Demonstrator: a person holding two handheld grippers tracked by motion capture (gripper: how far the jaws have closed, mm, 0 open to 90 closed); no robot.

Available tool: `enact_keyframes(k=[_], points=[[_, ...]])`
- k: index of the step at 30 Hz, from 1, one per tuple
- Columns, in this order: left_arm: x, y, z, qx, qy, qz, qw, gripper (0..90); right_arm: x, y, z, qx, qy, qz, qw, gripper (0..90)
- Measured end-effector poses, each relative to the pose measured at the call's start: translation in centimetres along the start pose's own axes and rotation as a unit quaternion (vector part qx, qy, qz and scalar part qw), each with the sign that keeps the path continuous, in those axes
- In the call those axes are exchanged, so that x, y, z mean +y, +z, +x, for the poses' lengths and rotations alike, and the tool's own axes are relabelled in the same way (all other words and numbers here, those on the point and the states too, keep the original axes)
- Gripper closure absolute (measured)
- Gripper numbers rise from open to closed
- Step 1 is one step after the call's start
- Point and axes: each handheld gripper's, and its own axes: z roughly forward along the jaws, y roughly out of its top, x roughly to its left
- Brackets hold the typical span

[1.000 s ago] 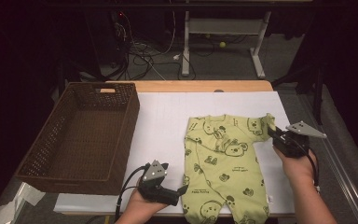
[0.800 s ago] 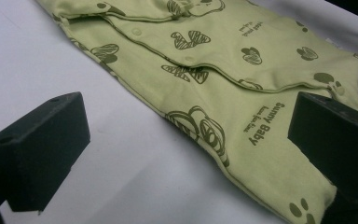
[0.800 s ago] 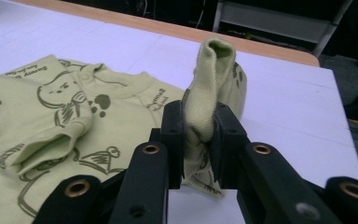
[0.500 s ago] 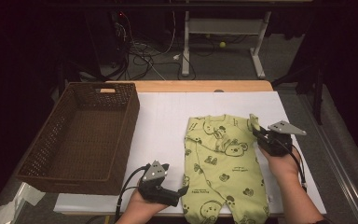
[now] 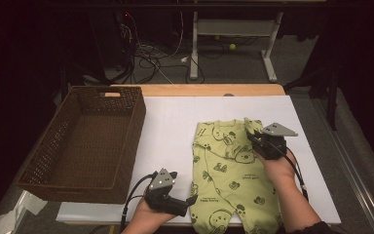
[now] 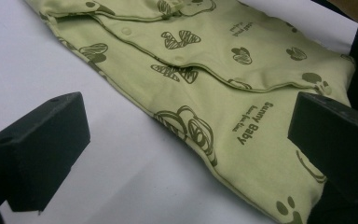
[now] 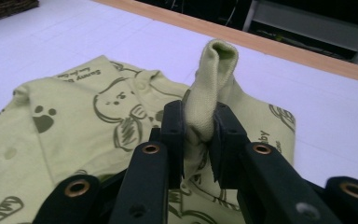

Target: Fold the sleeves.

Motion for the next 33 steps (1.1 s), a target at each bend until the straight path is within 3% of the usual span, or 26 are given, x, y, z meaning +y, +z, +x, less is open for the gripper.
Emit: enact_keyframes(k=[8,23,33], points=[[0.0,0.1,-0.1,-0.003,-0.001,0.000,1.0000,0.0,0.1,0.8,1.4,0.016,-0.010,0.010,0.9998,77.9],[0.0,0.2,-0.1,-0.003,0.000,0.000,1.0000,0.0,0.6,1.3,2.8,0.021,-0.030,0.011,0.9993,77.5],[0.0,0.2,0.0,-0.003,0.001,0.002,1.0000,0.0,-0.3,2.4,3.7,0.023,-0.048,0.045,0.9976,77.5]])
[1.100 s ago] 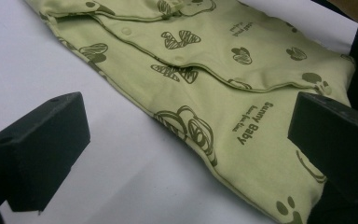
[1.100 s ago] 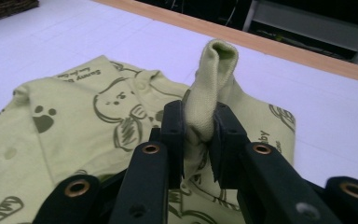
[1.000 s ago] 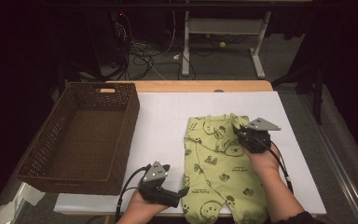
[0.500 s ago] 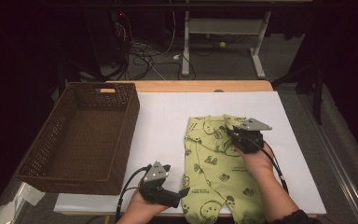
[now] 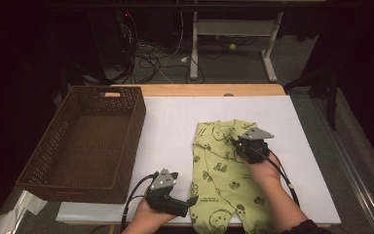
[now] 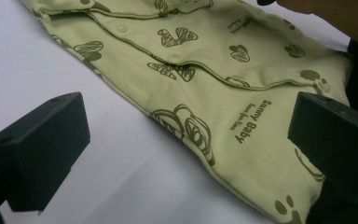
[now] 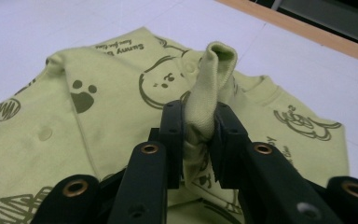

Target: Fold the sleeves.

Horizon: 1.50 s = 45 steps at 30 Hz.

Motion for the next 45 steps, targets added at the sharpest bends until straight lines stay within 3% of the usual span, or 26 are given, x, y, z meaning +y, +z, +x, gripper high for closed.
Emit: enact_keyframes(k=[6,10,19,22,26,32,37,41,45], points=[[0.0,0.0,0.0,-0.001,-0.001,0.000,1.0000,0.0,-0.4,0.9,0.8,0.007,-0.015,0.023,0.9996,76.2],[-0.1,0.1,0.0,-0.002,-0.002,0.001,1.0000,0.0,-0.5,1.4,1.1,0.016,-0.013,0.029,0.9994,74.4],[-0.1,0.2,-0.1,-0.002,-0.001,0.002,1.0000,0.0,-0.6,1.8,2.1,0.050,-0.012,0.027,0.9983,65.9],[-0.1,0.2,-0.1,-0.004,-0.003,0.003,1.0000,0.0,-0.5,1.5,2.2,0.056,-0.013,0.022,0.9981,60.4],[-0.1,0.2,0.0,-0.004,-0.002,0.005,1.0000,0.0,-0.4,0.9,1.7,0.066,0.011,0.011,0.9977,49.4],[0.4,0.8,0.1,-0.012,-0.011,0.008,0.9998,0.0,-1.5,-0.6,0.5,0.076,0.040,0.006,0.9963,24.5],[1.4,1.3,-0.2,-0.013,0.001,0.008,0.9999,0.0,-2.8,-1.8,-0.5,0.070,0.054,0.005,0.9961,4.7],[2.3,1.8,0.2,-0.009,0.005,0.018,0.9998,0.0,-3.6,-3.3,-1.0,0.053,0.035,-0.001,0.9980,0.0],[3.2,2.6,0.9,0.003,0.005,0.025,0.9997,4.7,-4.7,-5.0,-1.8,0.043,0.042,-0.012,0.9981,0.0]])
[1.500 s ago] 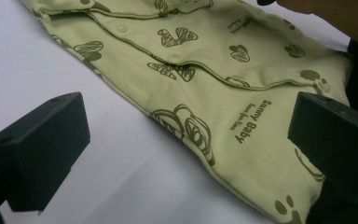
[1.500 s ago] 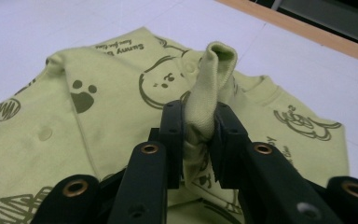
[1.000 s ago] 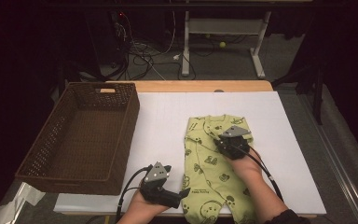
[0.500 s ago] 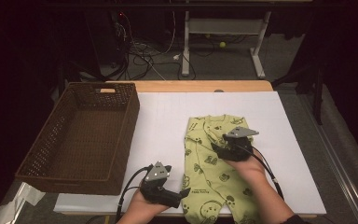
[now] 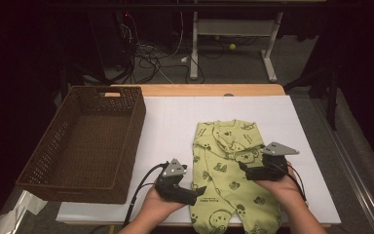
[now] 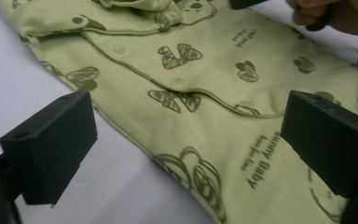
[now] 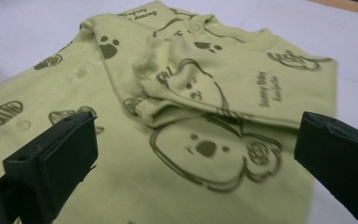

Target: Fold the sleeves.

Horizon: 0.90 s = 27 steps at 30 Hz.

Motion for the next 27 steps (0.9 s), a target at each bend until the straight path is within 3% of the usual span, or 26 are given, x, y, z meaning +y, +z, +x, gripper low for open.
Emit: enact_keyframes(k=[2,5,10,14,16,18,19,21,27], points=[[0.3,0.5,0.5,0.003,-0.006,0.007,1.0000,12.0,-0.6,-0.9,-0.4,-0.005,0.005,-0.002,1.0000,0.0],[0.3,1.4,1.1,0.010,-0.027,0.038,0.9989,18.3,-1.6,-2.2,-1.1,-0.011,0.016,-0.008,0.9998,0.2],[0.2,1.9,1.4,0.036,-0.020,0.056,0.9975,30.6,-3.6,-4.0,-1.4,-0.022,0.023,0.002,0.9995,6.2],[-0.2,2.3,1.0,0.046,-0.007,0.071,0.9964,39.1,-4.6,-4.6,-1.3,-0.016,0.024,0.019,0.9994,19.8],[-0.4,2.6,0.8,0.050,0.003,0.084,0.9952,44.7,-4.8,-4.5,-1.4,-0.013,0.028,0.029,0.9991,30.9],[-0.5,2.6,0.6,0.069,0.011,0.081,0.9943,51.0,-4.9,-4.2,-1.5,-0.012,0.029,0.041,0.9986,38.5],[-0.6,2.6,0.7,0.069,0.000,0.076,0.9947,53.6,-4.9,-4.0,-1.5,-0.017,0.033,0.050,0.9981,41.7],[-0.7,2.5,0.9,0.070,0.003,0.071,0.9950,58.6,-4.9,-3.8,-1.7,-0.019,0.043,0.059,0.9972,47.9],[-0.8,2.6,0.6,0.054,0.002,0.070,0.9961,74.6,-4.9,-3.7,-1.8,-0.018,0.043,0.066,0.9967,65.8]])
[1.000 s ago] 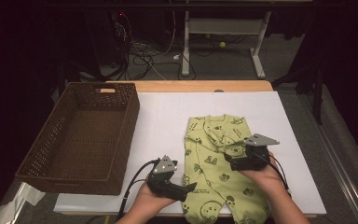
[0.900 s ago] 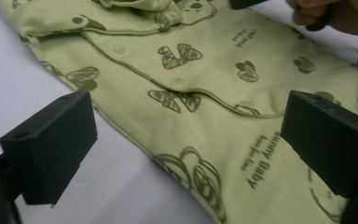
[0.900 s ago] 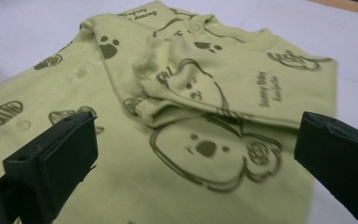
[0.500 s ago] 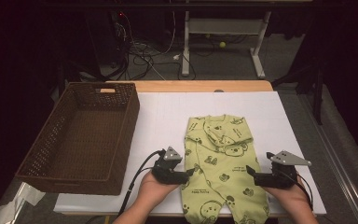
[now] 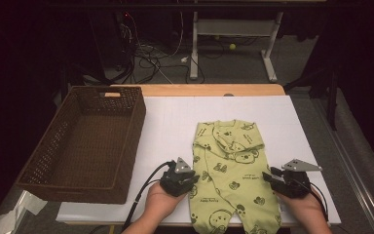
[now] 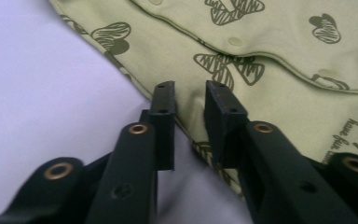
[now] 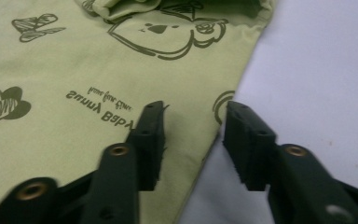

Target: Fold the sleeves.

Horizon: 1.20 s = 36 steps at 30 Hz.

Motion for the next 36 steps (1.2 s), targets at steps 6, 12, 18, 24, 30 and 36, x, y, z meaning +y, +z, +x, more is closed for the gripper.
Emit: enact_keyframes(k=[6,12,18,24,30,36], points=[[-0.1,-0.1,-0.1,-0.005,0.003,-0.001,1.0000,80.9,0.0,0.0,0.5,0.007,-0.010,-0.001,0.9999,83.5],[-0.5,-0.4,-0.5,-0.010,0.007,-0.005,0.9999,81.6,-0.3,-0.4,0.7,0.009,-0.014,-0.005,0.9998,85.3],[-1.3,-1.3,-0.6,-0.022,0.013,-0.001,0.9997,81.4,-0.9,-1.3,0.8,0.014,-0.009,-0.006,0.9998,85.4],[-1.8,-2.0,-1.0,-0.027,0.017,0.001,0.9995,81.4,-1.6,-2.6,1.6,0.017,-0.025,-0.015,0.9994,85.5],[-2.3,-2.7,-1.3,-0.032,0.017,0.002,0.9993,81.4,-2.3,-3.7,2.2,0.027,-0.030,-0.020,0.9990,85.7],[-3.1,-3.6,-2.1,-0.035,0.019,0.002,0.9992,81.4,-3.0,-4.5,2.8,0.034,-0.033,-0.019,0.9987,85.7]])
